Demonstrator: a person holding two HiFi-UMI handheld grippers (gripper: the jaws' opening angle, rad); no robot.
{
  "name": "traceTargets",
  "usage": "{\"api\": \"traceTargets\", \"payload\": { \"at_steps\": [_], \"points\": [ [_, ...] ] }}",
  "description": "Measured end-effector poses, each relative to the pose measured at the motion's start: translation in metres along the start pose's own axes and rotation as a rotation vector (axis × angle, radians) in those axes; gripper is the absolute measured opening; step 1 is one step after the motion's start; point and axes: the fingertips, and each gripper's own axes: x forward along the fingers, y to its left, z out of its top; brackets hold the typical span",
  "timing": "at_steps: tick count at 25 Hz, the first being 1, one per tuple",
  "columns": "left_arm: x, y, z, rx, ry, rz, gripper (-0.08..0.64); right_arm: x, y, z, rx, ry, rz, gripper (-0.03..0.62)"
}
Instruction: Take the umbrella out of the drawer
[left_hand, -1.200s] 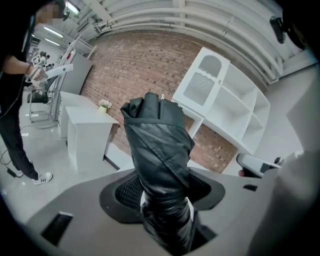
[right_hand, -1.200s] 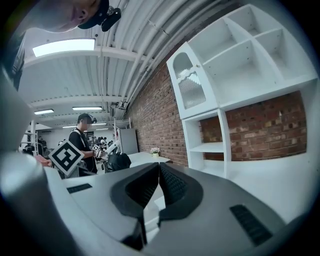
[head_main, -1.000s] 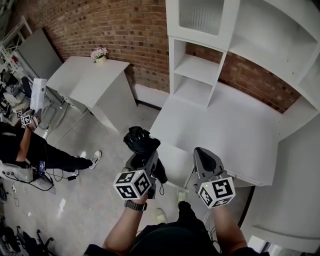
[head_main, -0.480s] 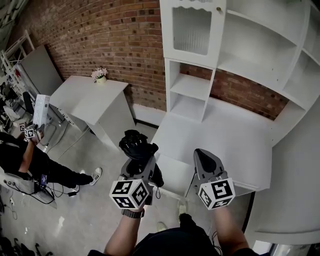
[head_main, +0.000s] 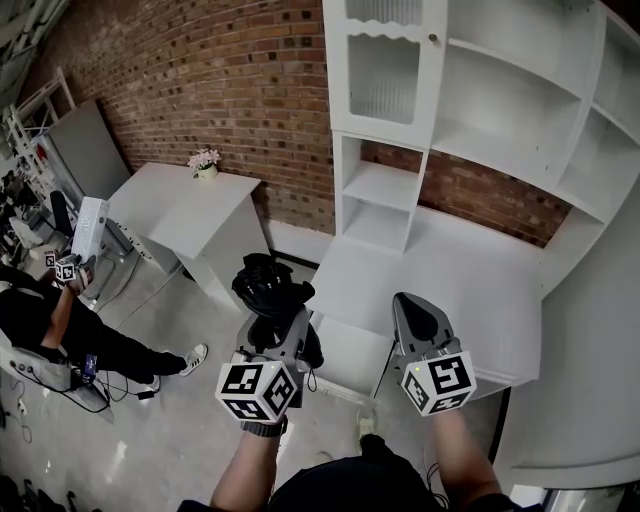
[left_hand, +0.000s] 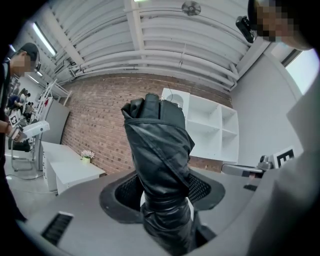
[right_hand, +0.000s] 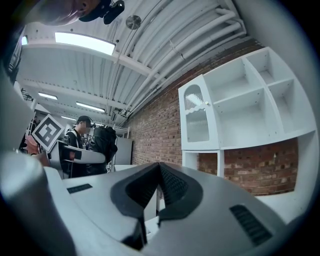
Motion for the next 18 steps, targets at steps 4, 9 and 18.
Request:
{"api": "traceTargets", "payload": {
  "at_steps": [4,9,18],
  "points": [
    [-0.004,0.001,0.004,0.005,-0.008,-0.004,0.233,0.000,0.005,0.005,-0.010,-0.006,0.002,0.003],
    [-0.007,0.002,0.010,0.016,-0.019,-0.006,0.233,0.000,0.010,0.007,-0.018,-0.008,0.007,0.003],
    [-0.005,0.001,0.012,0.024,-0.022,-0.004,0.233,0.002,0.012,0.008,-0.023,-0.006,0.021,0.003]
  ]
}}
